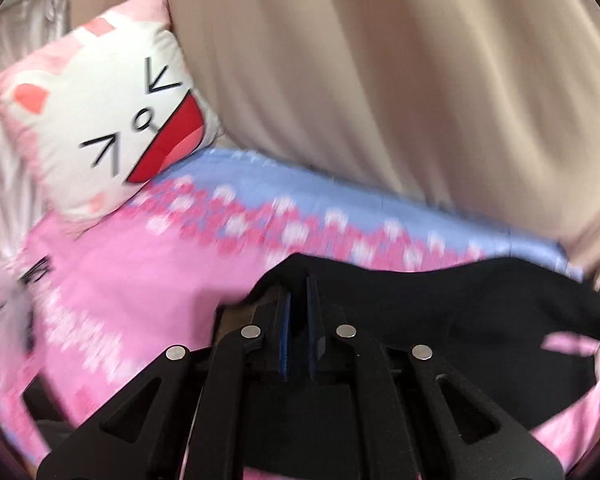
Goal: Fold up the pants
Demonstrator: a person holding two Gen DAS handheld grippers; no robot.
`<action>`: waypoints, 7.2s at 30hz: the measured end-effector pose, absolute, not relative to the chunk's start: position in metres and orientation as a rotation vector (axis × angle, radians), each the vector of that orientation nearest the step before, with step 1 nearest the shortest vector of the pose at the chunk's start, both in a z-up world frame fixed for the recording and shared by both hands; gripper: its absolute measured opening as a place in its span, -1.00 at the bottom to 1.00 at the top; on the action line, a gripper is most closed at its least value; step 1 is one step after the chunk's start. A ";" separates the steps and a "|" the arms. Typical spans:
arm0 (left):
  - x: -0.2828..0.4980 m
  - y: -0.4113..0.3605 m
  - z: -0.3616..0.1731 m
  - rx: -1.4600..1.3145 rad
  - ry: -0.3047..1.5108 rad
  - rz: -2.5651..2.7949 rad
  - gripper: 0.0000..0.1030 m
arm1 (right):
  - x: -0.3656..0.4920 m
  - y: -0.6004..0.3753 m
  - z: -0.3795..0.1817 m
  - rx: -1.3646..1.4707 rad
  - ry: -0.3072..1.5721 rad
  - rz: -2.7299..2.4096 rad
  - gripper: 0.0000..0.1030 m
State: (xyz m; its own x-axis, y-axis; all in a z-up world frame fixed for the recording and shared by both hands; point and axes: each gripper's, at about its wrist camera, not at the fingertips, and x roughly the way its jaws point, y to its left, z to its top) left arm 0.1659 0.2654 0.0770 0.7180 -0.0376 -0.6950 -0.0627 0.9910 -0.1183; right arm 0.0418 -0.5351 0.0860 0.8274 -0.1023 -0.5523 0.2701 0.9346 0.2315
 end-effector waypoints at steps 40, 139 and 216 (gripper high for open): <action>0.090 0.023 0.013 0.147 0.839 -0.115 0.63 | -0.036 -0.537 0.077 0.378 0.693 -0.179 -0.85; 0.088 0.052 0.006 0.200 0.782 0.081 0.91 | 0.002 -0.189 -0.039 0.018 0.959 0.157 0.54; 0.090 -0.088 -0.025 0.370 0.870 0.069 0.91 | -0.069 -0.530 -0.018 0.292 0.810 -0.622 -0.78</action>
State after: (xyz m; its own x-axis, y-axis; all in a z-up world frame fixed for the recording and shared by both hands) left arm 0.0895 -0.0885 -0.0252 0.6465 0.2085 -0.7338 0.0905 0.9342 0.3451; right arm -0.0691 -0.5297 -0.0182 0.5258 -0.4041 -0.7485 0.6194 0.7850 0.0114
